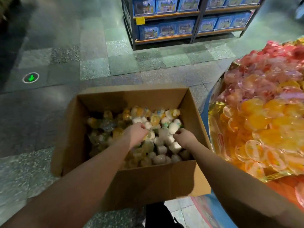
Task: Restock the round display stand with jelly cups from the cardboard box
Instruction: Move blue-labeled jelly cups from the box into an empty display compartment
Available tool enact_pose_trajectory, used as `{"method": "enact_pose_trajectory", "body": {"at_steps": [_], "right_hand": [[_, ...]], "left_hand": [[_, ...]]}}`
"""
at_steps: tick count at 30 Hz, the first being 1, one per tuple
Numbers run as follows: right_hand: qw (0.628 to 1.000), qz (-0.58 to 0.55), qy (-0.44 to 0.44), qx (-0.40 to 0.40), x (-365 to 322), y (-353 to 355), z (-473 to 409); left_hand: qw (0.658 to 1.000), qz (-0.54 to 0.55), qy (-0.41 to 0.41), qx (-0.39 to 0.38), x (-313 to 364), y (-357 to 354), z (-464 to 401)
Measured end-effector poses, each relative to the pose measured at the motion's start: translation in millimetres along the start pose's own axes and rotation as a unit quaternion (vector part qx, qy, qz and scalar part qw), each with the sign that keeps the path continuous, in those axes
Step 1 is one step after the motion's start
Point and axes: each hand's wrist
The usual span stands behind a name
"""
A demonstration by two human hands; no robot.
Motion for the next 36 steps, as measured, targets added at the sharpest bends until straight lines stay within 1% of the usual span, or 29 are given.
{"method": "enact_pose_trajectory", "body": {"at_steps": [3,7,11,13,15,18,21,24,28,31,33,36], "right_hand": [[1.000,-0.006,-0.025,-0.015,-0.4,-1.8,-57.6],[0.999,0.018,-0.037,-0.015,-2.0,-1.9,-127.1],[0.996,0.082,-0.034,-0.030,0.4,-6.4,-182.2],[0.992,0.123,-0.020,-0.019,1.8,-11.9,-204.9],[0.989,0.146,-0.030,-0.021,0.9,-15.6,-225.7],[0.988,0.147,-0.036,-0.037,3.1,-20.9,-251.2],[0.984,0.169,-0.048,-0.040,3.9,-26.6,-267.5],[0.975,0.213,-0.055,-0.034,0.9,-35.7,-279.4],[0.964,0.264,-0.034,-0.009,-1.9,-42.4,-286.0],[0.966,0.255,-0.027,0.007,-1.1,-45.5,-289.6],[0.963,0.266,-0.040,0.010,-2.2,-47.1,-289.7],[0.947,0.311,-0.046,0.062,-1.5,-51.5,-289.3]], "left_hand": [[0.999,0.007,0.028,-0.031,11.9,-12.7,-54.4],[0.996,-0.019,0.056,-0.072,26.5,-33.9,-122.5],[0.991,-0.023,0.098,-0.083,26.8,-60.2,-178.0],[0.990,-0.024,0.114,-0.084,22.0,-74.7,-199.0],[0.988,-0.038,0.125,-0.087,18.4,-88.8,-216.6],[0.987,-0.073,0.125,-0.063,11.0,-106.6,-236.1],[0.987,-0.084,0.127,-0.042,0.3,-123.6,-251.5],[0.985,-0.070,0.158,-0.018,-3.1,-131.4,-259.5],[0.982,-0.067,0.174,0.010,-2.3,-139.0,-265.2],[0.983,-0.091,0.160,0.023,-7.2,-142.5,-269.5],[0.982,-0.097,0.160,0.021,-10.5,-142.7,-272.6],[0.984,-0.085,0.157,0.022,-13.2,-140.6,-272.7]]}}
Point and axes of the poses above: each hand's wrist, its own z-axis away from the middle knuckle, its own y-axis out of the back of the hand, x = y × z, and after that the axes turned 1 degree about -y, right-handed
